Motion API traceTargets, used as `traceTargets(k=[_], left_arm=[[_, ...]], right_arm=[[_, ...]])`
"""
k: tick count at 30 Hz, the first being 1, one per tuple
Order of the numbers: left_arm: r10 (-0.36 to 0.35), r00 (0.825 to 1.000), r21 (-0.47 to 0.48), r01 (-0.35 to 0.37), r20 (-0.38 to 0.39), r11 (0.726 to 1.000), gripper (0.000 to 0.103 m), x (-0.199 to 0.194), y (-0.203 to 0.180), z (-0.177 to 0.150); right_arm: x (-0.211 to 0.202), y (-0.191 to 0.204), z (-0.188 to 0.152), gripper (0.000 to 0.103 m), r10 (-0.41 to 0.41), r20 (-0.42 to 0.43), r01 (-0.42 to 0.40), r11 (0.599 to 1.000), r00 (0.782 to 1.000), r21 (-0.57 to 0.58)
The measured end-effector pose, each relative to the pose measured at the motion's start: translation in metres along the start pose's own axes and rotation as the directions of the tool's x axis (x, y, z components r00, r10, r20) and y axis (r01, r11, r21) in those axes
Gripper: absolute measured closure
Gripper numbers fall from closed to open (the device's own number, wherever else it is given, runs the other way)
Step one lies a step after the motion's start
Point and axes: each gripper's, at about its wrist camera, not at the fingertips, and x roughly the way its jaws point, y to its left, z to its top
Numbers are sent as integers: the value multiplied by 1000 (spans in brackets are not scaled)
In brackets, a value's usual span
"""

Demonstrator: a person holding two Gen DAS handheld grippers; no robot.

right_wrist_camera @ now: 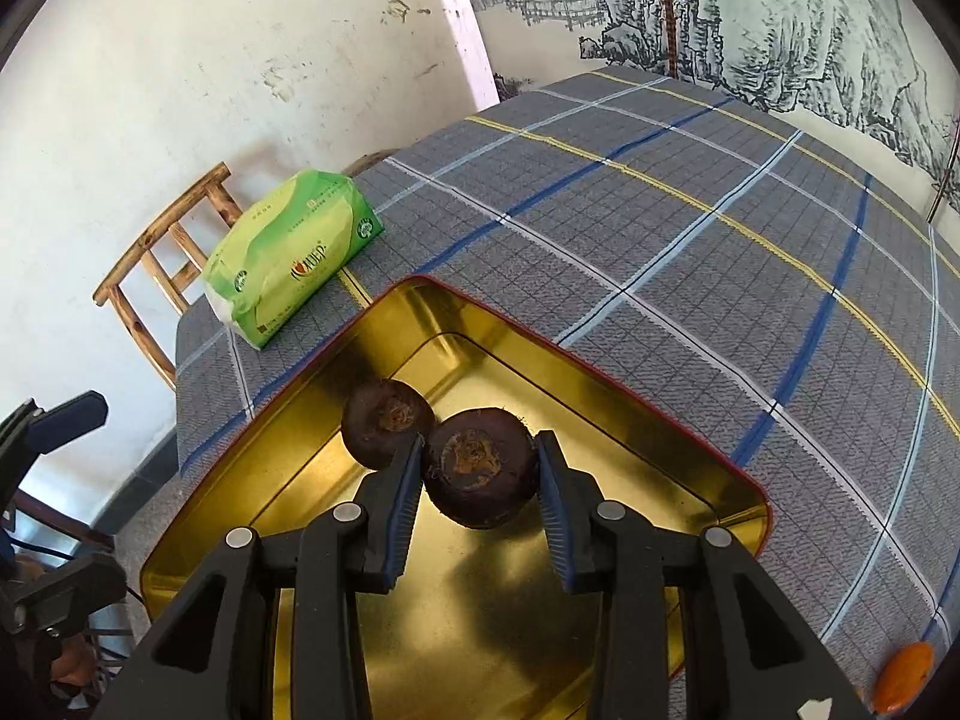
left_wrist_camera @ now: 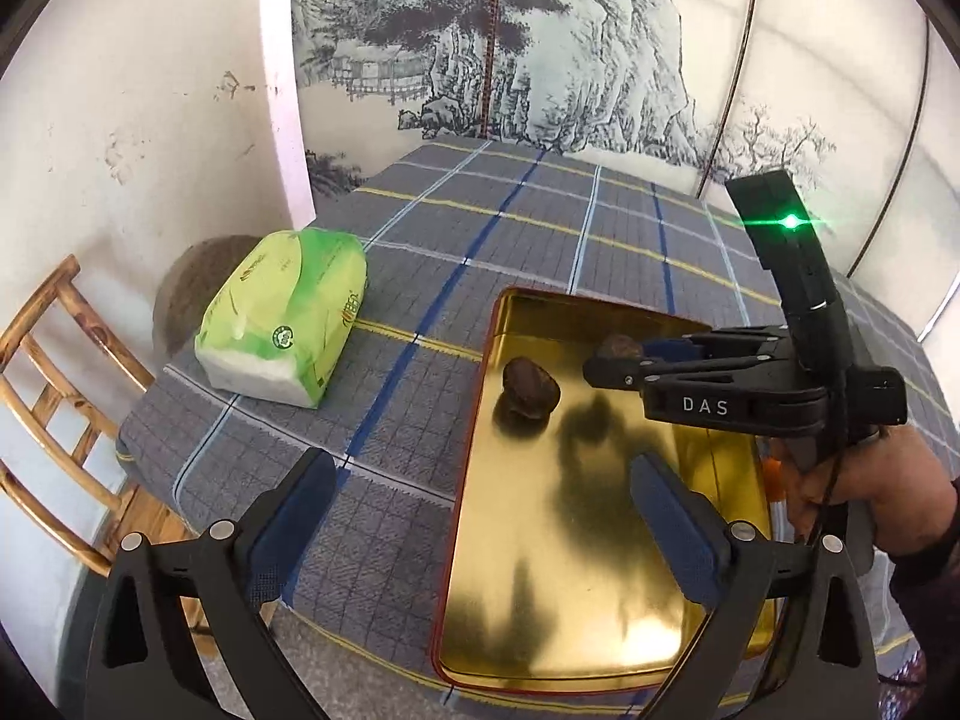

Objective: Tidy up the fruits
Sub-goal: 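Lower the dark brown fruit into the tin and open the right tool, then grasp the large mandarin orange with the right tool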

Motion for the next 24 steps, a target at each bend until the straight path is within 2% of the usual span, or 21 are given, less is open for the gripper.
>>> traceTargets(k=[7,13,17,20,24], left_arm=[[43,999,7,-43,-6,999,5,5,1,-2],[46,999,1,-46,-29,999,5,8,1,-5],[50,998,2,-50,-26,999,5,6,0,-6],[41,999,7,-41,-16,999,5,3,-3,-7],[9,1000,23,-9,-3,1000,5,-2,-10,-7]], right_arm=[[7,-2,-1,69,-28,-19,28,1000,999,-1],[9,-8,-2,68,-50,-17,51,998,999,24],[-7,-13,-4,62,-33,41,31,997,999,64],[-42,-23,-15,57,-5,149,-12,993,989,117],[-104,-40,-59,57,-5,248,-36,987,969,159]])
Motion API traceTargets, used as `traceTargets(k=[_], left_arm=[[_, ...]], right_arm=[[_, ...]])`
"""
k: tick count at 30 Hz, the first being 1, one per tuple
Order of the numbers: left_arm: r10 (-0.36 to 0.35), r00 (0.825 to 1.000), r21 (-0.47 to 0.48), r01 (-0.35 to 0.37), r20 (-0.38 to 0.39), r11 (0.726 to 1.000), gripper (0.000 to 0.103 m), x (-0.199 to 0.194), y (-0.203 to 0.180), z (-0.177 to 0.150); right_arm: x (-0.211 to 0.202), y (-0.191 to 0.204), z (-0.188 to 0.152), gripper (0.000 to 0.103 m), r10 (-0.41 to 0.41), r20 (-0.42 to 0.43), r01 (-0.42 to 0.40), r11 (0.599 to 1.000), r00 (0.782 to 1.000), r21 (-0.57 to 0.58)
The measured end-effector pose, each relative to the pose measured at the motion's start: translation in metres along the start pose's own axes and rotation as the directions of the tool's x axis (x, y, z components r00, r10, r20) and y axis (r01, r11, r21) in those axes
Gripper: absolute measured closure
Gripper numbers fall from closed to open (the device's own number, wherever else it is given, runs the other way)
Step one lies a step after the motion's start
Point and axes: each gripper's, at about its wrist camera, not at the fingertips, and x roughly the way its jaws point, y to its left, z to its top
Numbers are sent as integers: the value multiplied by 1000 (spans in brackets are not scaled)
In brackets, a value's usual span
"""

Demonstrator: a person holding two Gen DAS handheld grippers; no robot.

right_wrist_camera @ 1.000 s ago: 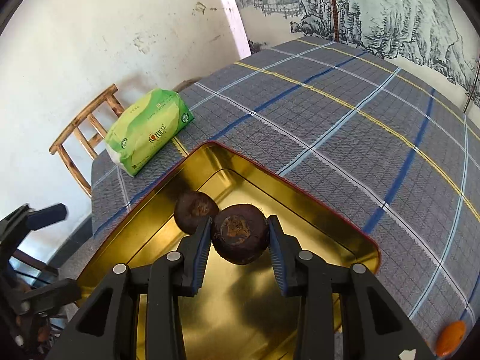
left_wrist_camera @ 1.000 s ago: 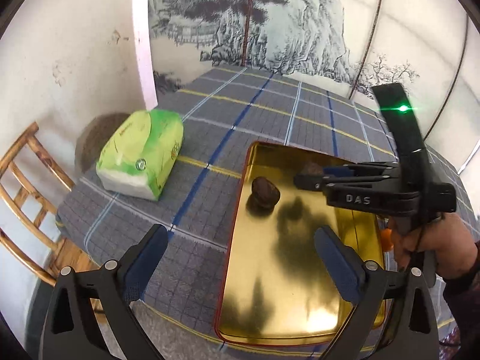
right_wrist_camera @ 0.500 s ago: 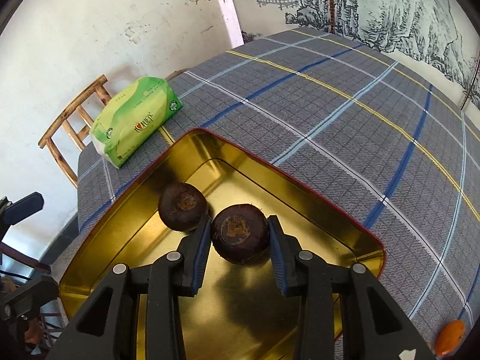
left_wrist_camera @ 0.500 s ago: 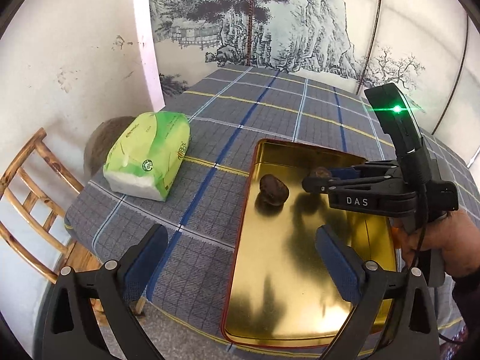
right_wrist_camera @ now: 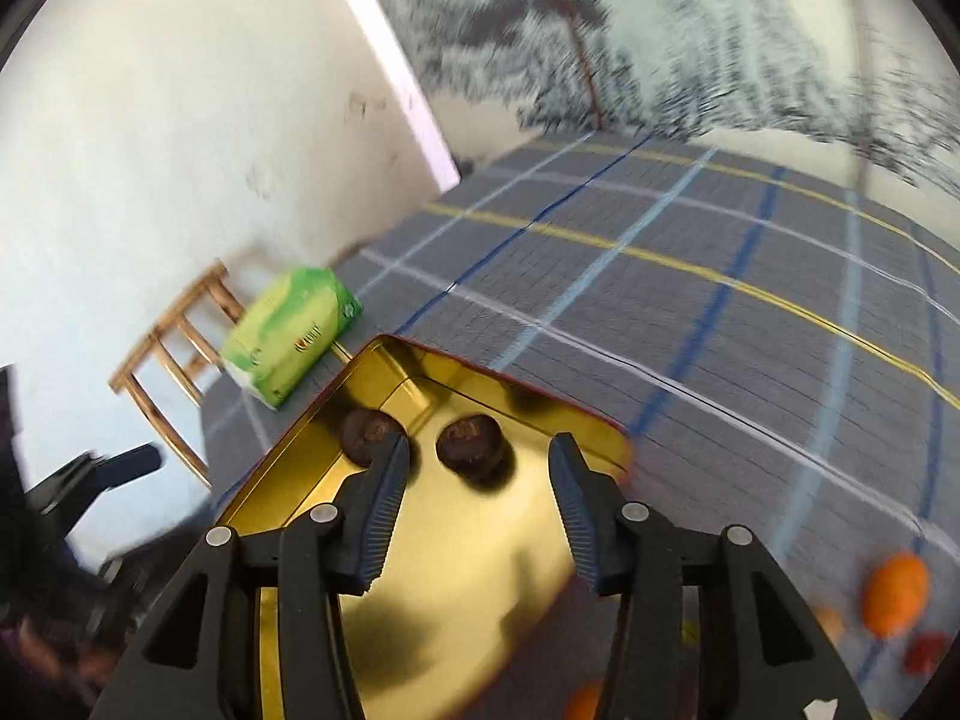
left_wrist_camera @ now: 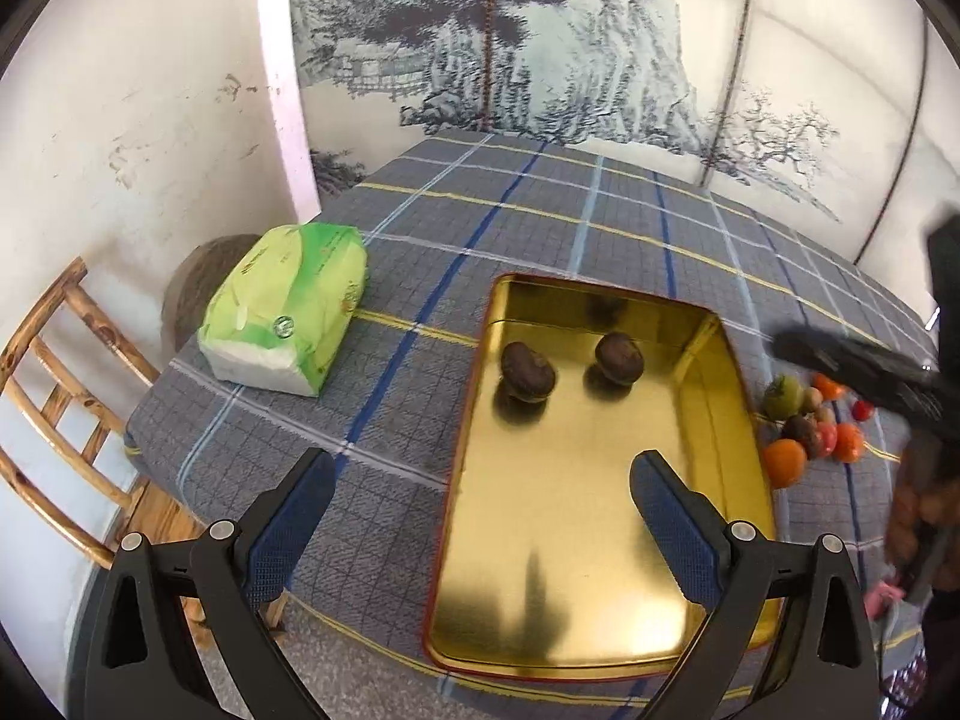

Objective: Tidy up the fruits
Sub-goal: 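Grasp the large mandarin orange with the right tool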

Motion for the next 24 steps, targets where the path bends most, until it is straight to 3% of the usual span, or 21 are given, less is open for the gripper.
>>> traceTargets(k=[2,6,8,13,20,24], left_arm=[[-26,1000,12,26,6,1000,5,-2,-6,0],[-53,999,46,53,10,998,5,-3,-25,0],[-60,998,68,60,-4,996,5,-2,-36,0],[-63,998,100,64,-15,993,5,-8,-52,-2],[-48,999,89,50,-21,995,5,-11,-50,-3],[-52,998,102,55,-29,993,5,-9,-55,-4]], right_arm=[[-28,-11,-20,56,-6,10,6,1000,1000,-9],[-69,-30,-68,55,-98,-31,95,993,995,-72],[-76,-34,-82,55,-83,-48,79,994,995,-78],[-57,-20,-84,55,-53,-91,37,986,995,-161],[-14,-22,-81,58,-75,-158,53,988,985,-142],[-1,-26,-79,58,-128,-164,103,983,978,-150]])
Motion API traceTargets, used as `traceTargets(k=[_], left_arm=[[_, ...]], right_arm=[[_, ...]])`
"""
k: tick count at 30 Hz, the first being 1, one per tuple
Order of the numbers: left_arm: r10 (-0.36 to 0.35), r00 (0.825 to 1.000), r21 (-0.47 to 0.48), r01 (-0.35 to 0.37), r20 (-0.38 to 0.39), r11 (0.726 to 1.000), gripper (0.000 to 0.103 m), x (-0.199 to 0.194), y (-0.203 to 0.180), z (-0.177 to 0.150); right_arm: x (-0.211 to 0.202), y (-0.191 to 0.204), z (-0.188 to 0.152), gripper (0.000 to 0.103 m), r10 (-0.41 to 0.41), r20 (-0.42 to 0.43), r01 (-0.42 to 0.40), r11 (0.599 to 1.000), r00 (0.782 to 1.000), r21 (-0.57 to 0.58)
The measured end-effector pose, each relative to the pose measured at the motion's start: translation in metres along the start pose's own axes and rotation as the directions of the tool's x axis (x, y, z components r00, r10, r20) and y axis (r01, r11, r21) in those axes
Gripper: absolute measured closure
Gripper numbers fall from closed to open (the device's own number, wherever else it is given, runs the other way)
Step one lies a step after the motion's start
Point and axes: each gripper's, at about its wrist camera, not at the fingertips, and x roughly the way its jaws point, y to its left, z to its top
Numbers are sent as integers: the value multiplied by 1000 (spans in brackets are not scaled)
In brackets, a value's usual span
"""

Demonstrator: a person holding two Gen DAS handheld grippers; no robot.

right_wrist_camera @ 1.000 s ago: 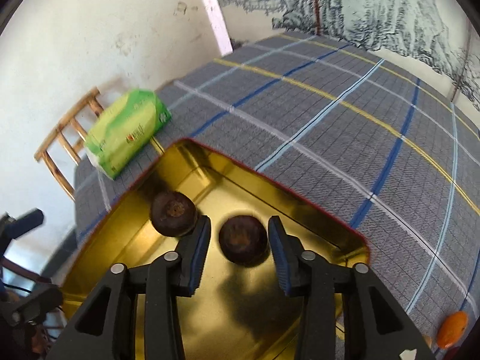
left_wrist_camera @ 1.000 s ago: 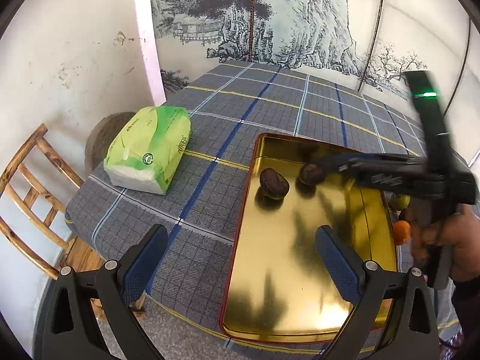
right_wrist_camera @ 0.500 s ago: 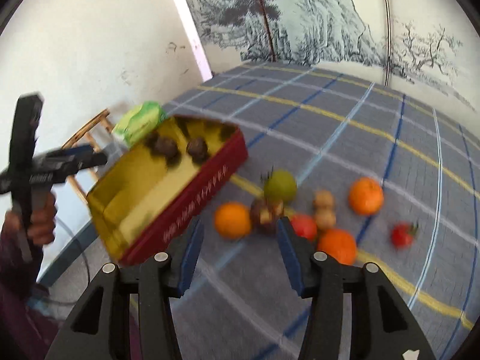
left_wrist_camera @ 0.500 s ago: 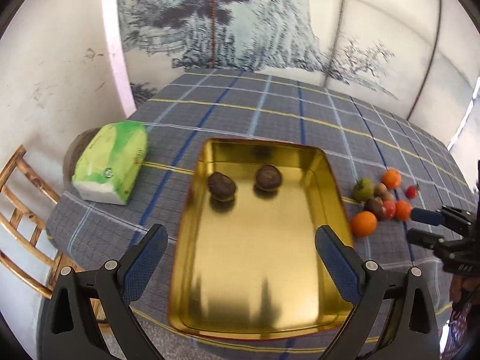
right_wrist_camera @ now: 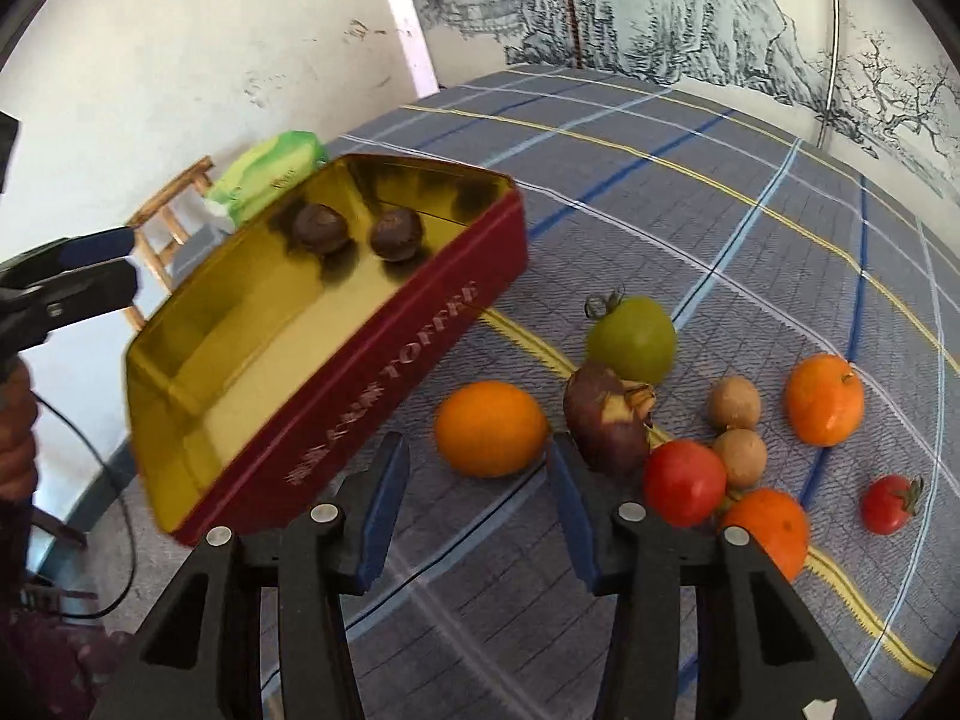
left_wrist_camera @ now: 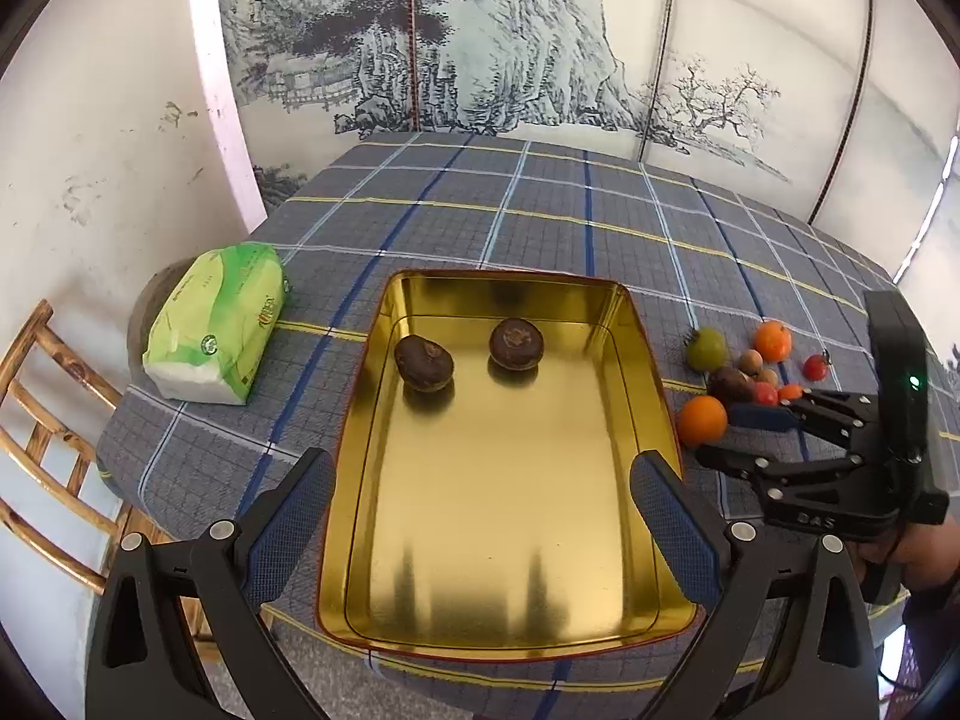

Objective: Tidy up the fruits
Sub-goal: 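Grasp the large mandarin orange with the right tool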

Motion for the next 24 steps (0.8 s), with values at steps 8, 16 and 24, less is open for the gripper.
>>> traceTargets(k=[8,16,24], left_arm=[[6,1000,32,-6,-12,999,5,3,-9,-2],[-23,1000,83,22,9,996,5,-4,-25,-1],[-178,984,187,180,-28,966,5,-4,-77,-1]], right_arm=[[20,-4,14,57,-4,-3,4,1000,1000,-10],[-16,6,-5,65,-9,81,10,1000,997,-12],[-130,-102,-93,65,-340,127,295,913,932,281]])
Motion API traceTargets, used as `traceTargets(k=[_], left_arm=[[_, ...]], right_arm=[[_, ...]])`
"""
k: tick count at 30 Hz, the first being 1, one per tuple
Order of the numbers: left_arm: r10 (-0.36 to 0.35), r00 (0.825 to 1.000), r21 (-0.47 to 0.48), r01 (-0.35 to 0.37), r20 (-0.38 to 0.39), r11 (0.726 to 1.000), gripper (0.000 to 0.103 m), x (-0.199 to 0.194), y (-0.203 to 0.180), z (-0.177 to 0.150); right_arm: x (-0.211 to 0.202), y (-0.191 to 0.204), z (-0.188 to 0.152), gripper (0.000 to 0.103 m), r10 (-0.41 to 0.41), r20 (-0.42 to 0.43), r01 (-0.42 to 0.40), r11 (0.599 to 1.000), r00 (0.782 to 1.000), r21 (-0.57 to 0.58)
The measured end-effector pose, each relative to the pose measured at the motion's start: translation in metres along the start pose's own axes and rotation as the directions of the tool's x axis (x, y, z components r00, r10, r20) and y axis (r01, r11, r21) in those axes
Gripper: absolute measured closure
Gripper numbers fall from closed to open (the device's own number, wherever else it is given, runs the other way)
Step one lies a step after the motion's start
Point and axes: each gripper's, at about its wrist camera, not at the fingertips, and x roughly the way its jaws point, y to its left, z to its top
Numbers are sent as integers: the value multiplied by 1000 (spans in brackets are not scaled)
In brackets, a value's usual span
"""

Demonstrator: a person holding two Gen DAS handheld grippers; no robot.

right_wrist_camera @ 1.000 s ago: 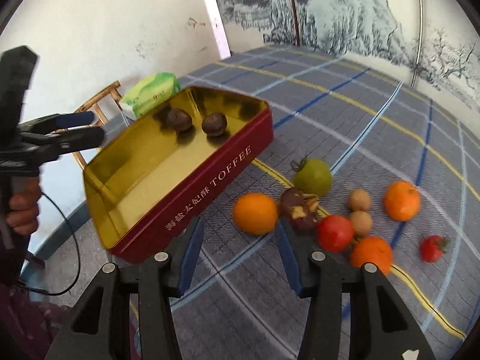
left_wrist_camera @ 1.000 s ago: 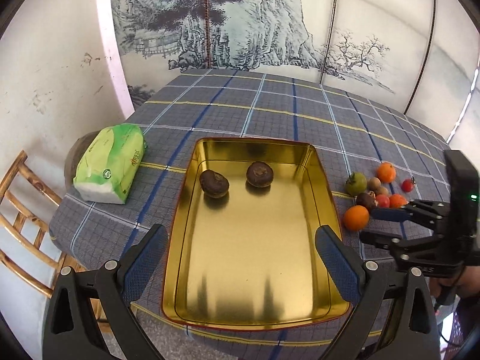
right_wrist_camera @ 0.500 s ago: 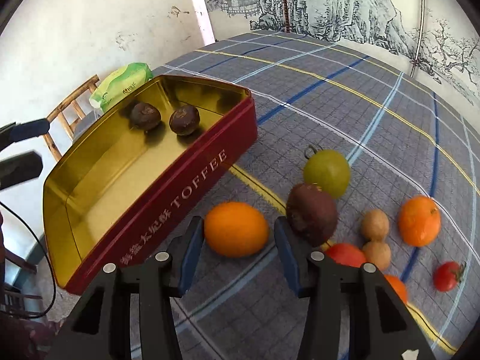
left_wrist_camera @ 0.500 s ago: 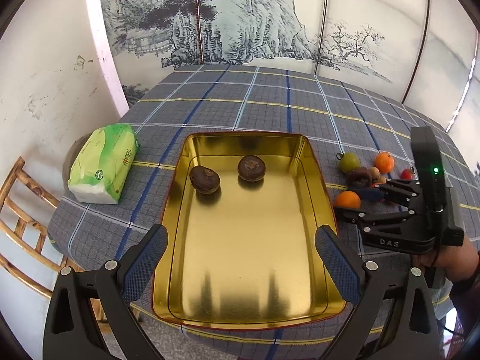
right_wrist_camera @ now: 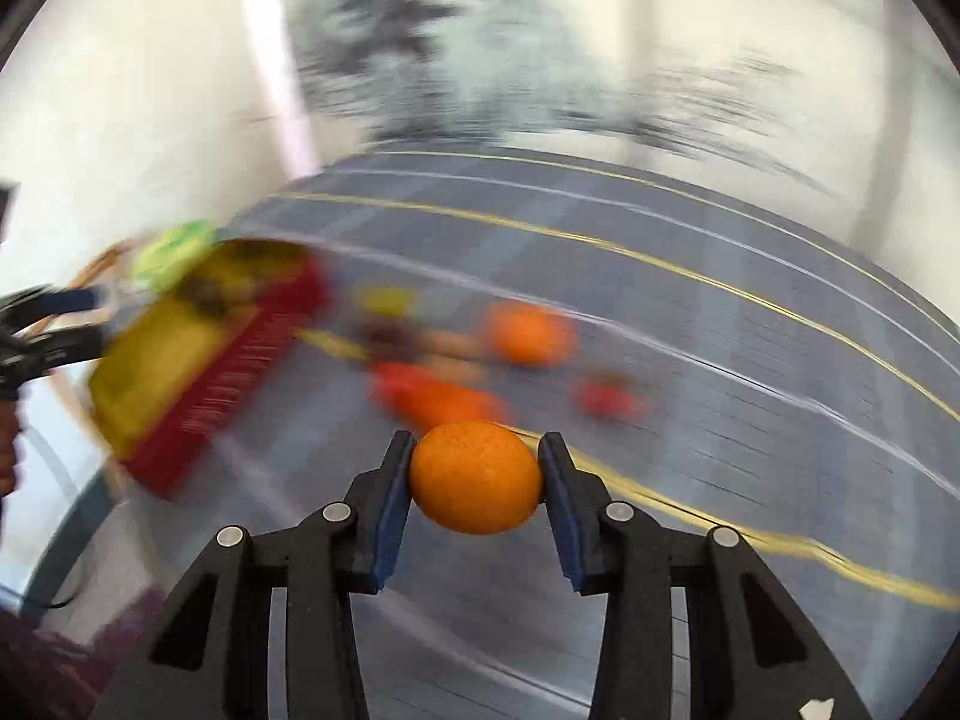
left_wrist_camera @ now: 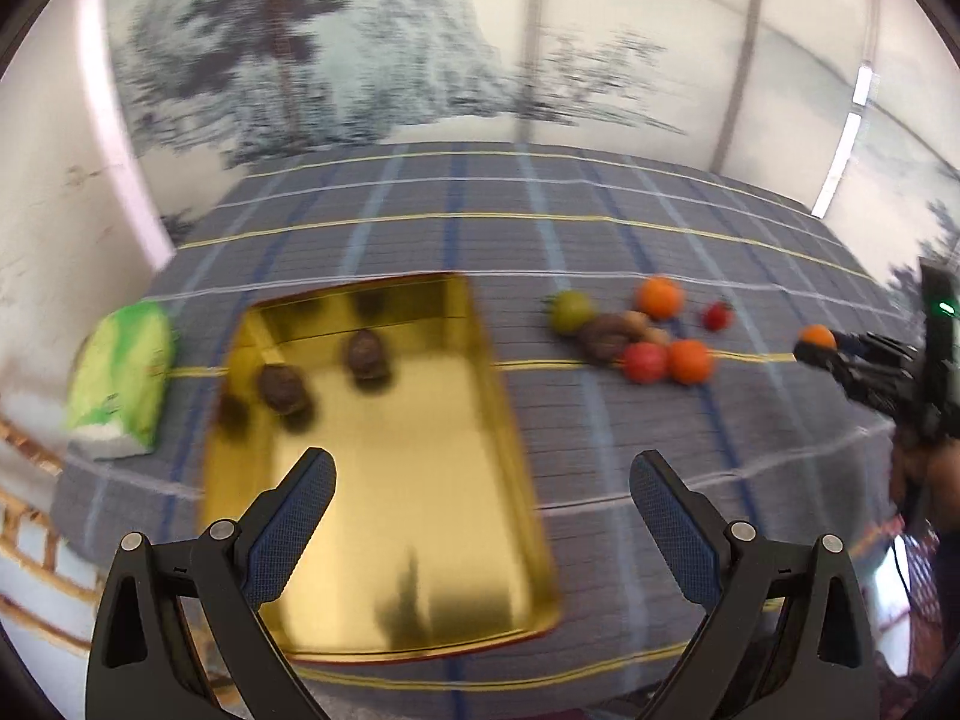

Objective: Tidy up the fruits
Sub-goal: 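Grasp the large mandarin orange with the right tool, then grasp the red tomato with the left tool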

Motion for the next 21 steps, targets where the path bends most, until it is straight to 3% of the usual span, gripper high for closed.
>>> traceTargets(k=[3,7,11,14,19,21], left_arm=[[-70,998,46,70,0,996,5,7,-27,6],[-125,992,95,127,-27,987,5,20,-55,15],[-146,988,103,150,-47,983,5,35,-69,26],[-203,976,90,210,-81,974,7,51,-79,35],[-232,956,-91,218,-182,972,37,90,-77,49],[-256,942,-174,221,-215,960,40,105,-74,53]], right_arm=[[-7,-47,-13,65,-137,0,136,988,991,78],[-2,-89,-27,64,-207,-14,207,963,978,173],[3,-105,-40,64,-208,-25,209,955,978,211],[6,-110,-47,64,-177,-27,179,957,984,230],[2,-114,-49,64,-135,6,130,962,991,241],[3,-114,-47,64,-120,14,113,964,993,241]])
